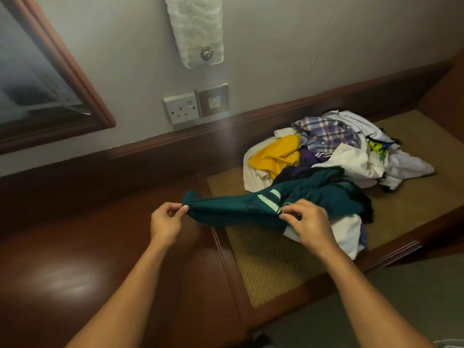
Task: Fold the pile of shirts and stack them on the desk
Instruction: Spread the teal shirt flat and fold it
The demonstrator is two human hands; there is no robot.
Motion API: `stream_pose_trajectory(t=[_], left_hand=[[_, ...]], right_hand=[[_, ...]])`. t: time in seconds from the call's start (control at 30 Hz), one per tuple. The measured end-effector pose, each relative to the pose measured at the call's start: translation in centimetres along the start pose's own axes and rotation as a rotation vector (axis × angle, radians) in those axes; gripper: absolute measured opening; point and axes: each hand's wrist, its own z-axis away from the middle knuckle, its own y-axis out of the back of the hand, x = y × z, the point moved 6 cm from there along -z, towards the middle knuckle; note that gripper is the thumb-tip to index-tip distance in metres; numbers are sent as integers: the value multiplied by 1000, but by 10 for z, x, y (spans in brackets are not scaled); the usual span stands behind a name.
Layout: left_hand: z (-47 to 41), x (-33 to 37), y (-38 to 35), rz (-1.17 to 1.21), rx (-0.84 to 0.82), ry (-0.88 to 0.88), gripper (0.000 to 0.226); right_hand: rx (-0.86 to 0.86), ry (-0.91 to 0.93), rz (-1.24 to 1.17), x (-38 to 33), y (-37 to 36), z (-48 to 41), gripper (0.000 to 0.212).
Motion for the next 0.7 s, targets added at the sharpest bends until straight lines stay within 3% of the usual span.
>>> stream_pose_trajectory(t=[0.1, 0.27, 0.43, 0.57, 0.7], left_hand=[[-3, -17, 19, 79, 89, 77, 7], [-4, -43, 59, -127, 203, 81, 10], [3, -45, 35, -345, 75, 46, 10], [16, -14, -32, -417, -129, -160, 22], [29, 28, -113, -419, -361, -310, 25]], right_hand=[[-145, 17, 80, 8, -6, -6, 19], [-13, -97, 277, 56, 17, -25, 39], [-236, -216, 605, 97, -3, -34, 67], [-225, -257, 596, 121, -14, -28, 26], [56, -199, 355, 119, 5, -26, 17]])
